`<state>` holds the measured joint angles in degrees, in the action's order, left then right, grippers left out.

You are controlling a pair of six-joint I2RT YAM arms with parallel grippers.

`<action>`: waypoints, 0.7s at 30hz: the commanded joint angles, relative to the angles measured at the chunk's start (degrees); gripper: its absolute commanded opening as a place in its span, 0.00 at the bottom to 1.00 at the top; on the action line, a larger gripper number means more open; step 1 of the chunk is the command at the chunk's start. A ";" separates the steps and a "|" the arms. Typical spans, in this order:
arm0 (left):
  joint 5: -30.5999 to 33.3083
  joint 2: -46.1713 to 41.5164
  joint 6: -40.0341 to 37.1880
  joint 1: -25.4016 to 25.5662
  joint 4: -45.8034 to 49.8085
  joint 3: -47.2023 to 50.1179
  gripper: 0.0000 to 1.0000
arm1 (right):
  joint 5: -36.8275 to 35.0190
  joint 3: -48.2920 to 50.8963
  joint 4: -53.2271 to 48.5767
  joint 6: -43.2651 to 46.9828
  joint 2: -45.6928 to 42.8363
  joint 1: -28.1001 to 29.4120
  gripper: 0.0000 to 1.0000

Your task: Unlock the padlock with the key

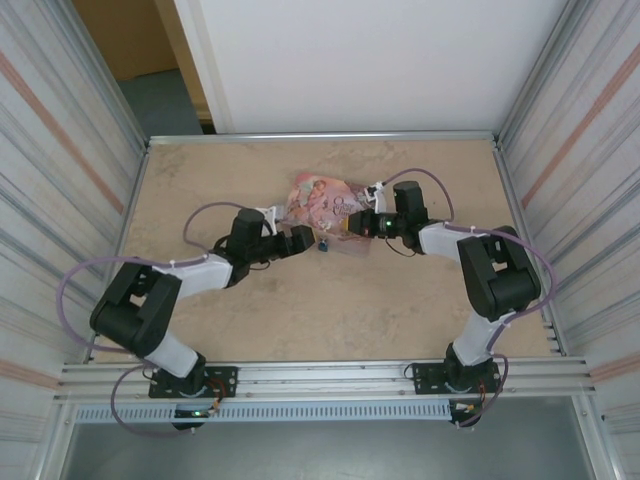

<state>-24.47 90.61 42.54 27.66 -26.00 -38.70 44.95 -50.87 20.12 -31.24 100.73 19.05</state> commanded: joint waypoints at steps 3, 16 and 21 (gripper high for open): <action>-3.32 4.31 0.34 -2.53 -4.06 -4.39 0.91 | -0.92 -1.48 -1.51 0.47 3.79 1.27 0.00; -4.73 5.94 -6.65 -4.83 -0.60 -7.08 0.87 | -2.74 -4.83 -0.82 -0.74 6.91 4.16 0.00; -3.10 2.38 -11.65 -3.89 4.20 -4.93 0.84 | -2.66 -5.29 -0.87 -0.66 6.38 4.24 0.00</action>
<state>-27.86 96.18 35.92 23.09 -25.08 -44.77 44.40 -56.01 22.31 -31.27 105.71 22.61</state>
